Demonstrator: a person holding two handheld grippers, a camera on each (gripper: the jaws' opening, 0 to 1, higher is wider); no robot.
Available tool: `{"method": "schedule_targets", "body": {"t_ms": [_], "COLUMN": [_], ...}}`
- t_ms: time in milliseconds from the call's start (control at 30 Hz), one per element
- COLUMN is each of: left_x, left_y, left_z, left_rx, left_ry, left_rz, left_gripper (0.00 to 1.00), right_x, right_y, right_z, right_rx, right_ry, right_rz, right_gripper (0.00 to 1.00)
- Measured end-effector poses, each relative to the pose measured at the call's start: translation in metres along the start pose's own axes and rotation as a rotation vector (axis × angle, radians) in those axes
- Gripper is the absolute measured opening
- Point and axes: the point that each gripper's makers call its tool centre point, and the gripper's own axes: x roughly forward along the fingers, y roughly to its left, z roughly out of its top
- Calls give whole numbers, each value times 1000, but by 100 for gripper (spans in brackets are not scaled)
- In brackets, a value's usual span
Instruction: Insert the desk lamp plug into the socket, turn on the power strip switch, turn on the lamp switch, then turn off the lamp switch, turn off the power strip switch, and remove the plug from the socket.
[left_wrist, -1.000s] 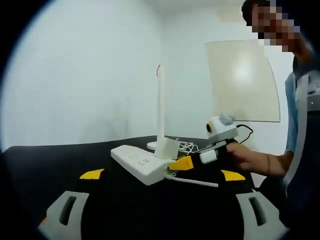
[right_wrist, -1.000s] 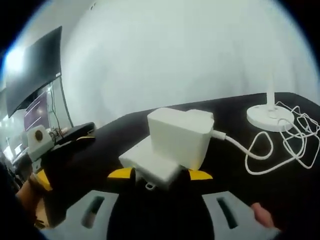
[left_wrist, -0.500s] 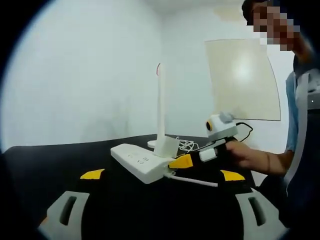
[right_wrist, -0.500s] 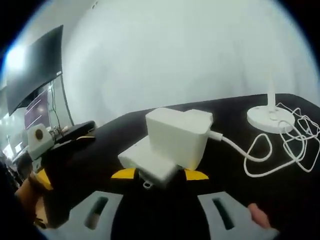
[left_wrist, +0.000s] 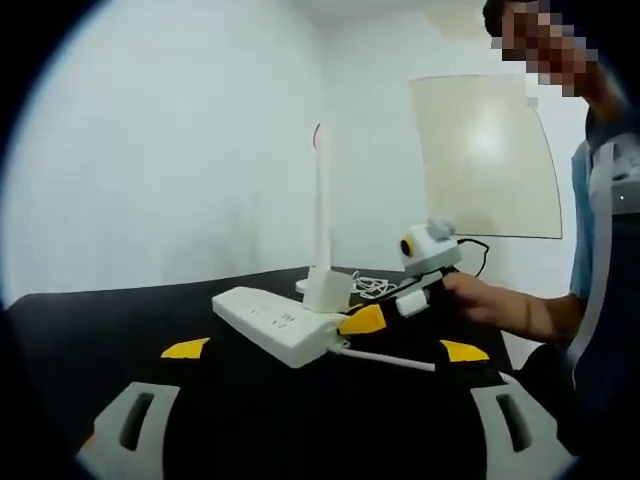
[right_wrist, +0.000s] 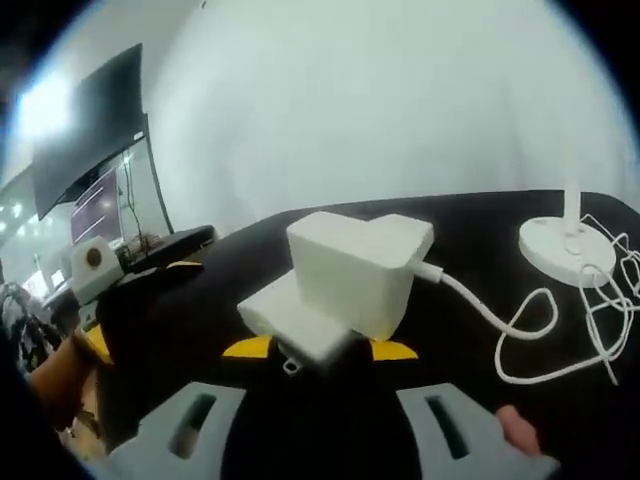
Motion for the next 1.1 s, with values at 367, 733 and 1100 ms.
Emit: {"method": "schedule_targets", "body": {"t_ms": [367,733,1100], "left_x": [1,0,-1], "left_y": [-1,2,6], "left_z": [1,1,2], "left_rx": [2,1,-16], "left_ry": [0,0,3], "left_rz": [18,37,67], "left_gripper": [86,85,83], "right_x": [5,12,-26], "right_y": [5,15,14], "right_z": [-1,-3,13], "right_rx": [6,-13,3], "right_ry": [30,62,42], "right_rz": [67,113,155], "right_gripper": [34,33,28]}}
